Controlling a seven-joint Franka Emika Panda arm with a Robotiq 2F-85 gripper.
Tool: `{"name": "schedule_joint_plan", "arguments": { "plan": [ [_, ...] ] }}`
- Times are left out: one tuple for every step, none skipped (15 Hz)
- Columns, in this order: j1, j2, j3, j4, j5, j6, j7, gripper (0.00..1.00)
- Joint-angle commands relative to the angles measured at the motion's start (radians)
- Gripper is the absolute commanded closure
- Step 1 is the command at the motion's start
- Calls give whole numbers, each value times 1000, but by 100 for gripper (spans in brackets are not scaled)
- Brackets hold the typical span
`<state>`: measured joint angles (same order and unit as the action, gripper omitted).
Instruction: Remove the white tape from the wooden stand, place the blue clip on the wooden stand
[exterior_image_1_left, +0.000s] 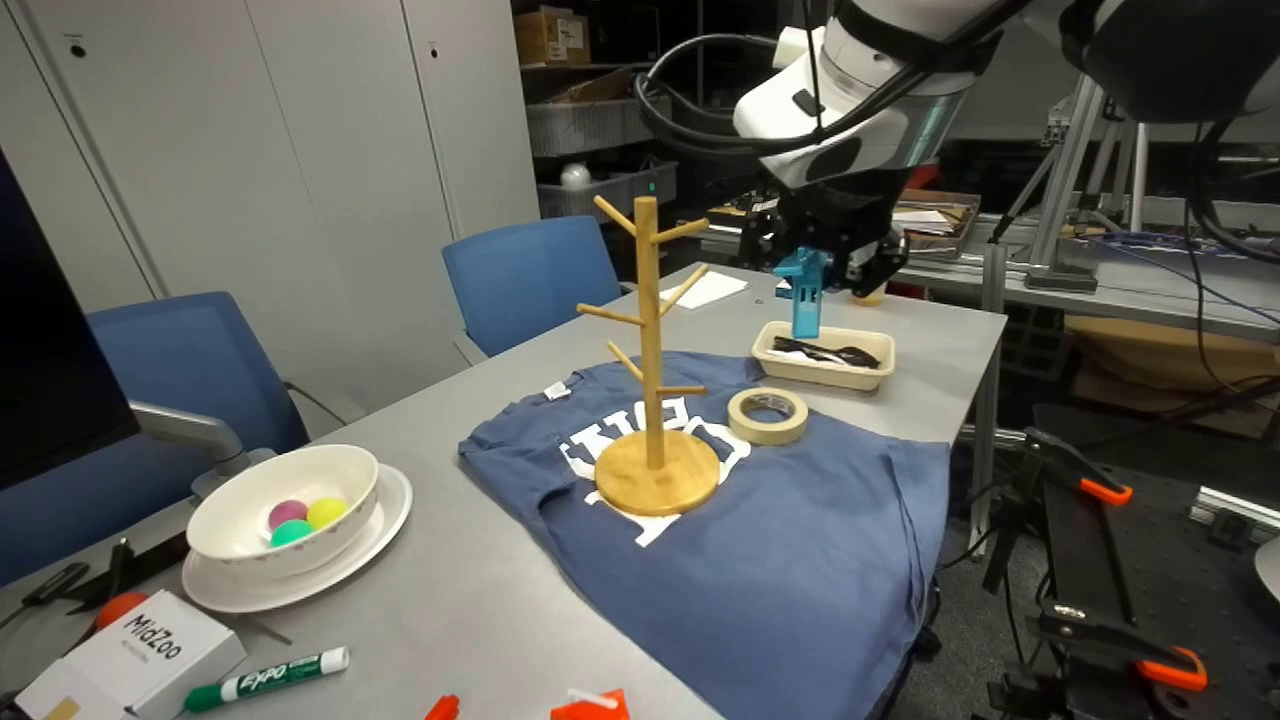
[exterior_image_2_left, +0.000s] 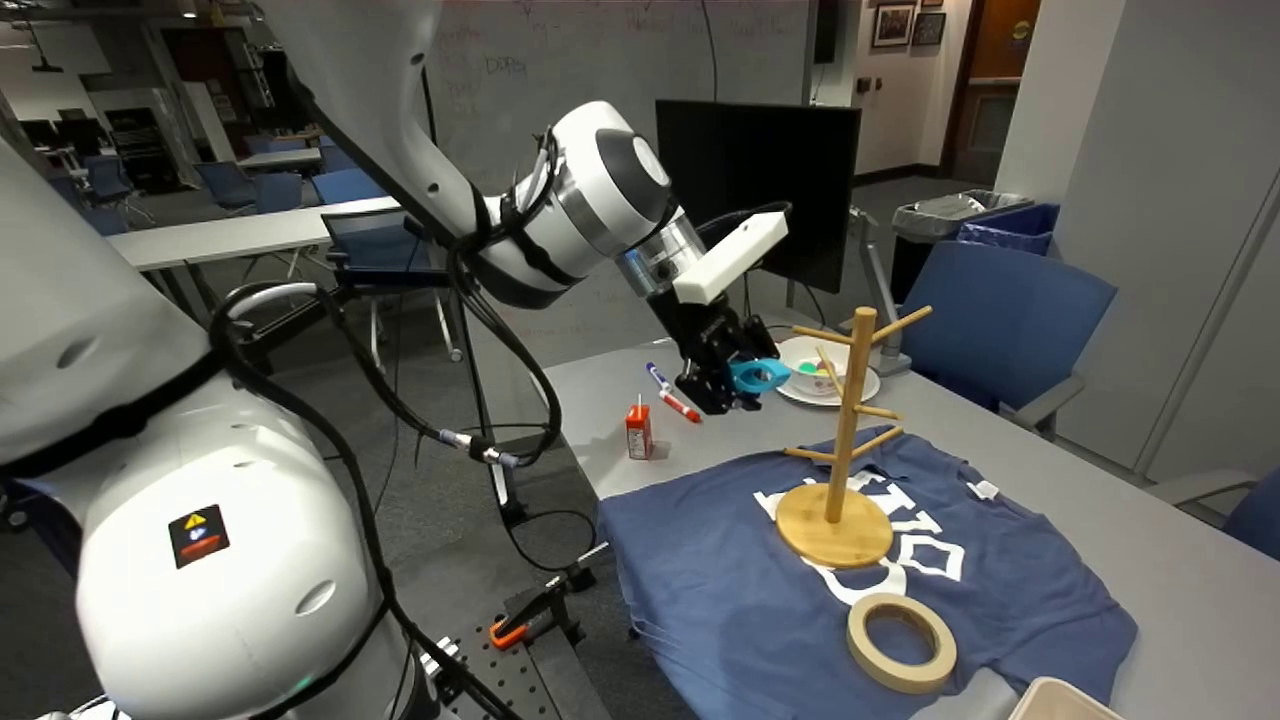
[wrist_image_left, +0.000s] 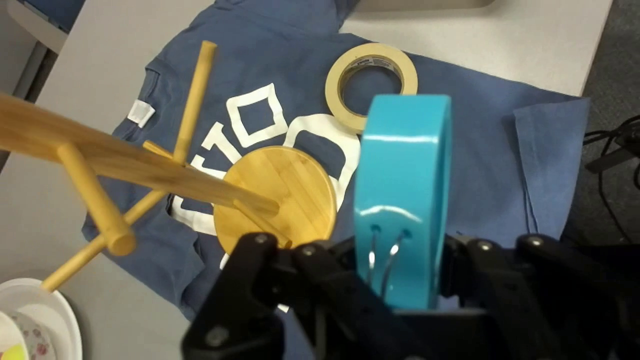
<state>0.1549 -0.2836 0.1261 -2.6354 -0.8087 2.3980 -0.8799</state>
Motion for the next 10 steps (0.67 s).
{"name": "schedule_joint_plan", "arguments": {
  "plan": [
    [28, 52, 29, 85, -4, -115, -20, 99],
    [30, 70, 35, 108, -6, -138, -14, 99],
    [31, 85, 39, 129, -11, -155, -4, 99],
    [30, 102, 42, 149, -16, -167, 2, 99],
    [29, 121, 44, 169, -18, -179, 7, 99],
    [28, 143, 44, 189, -18, -183, 7, 99],
    [30, 161, 46, 207, -16, -192, 6, 99],
    [34, 179, 50, 224, -9, -201, 4, 99],
    [35, 194, 52, 237, -6, -208, 0, 99],
    [38, 205, 57, 246, -1, -217, -3, 99]
  ]
}}
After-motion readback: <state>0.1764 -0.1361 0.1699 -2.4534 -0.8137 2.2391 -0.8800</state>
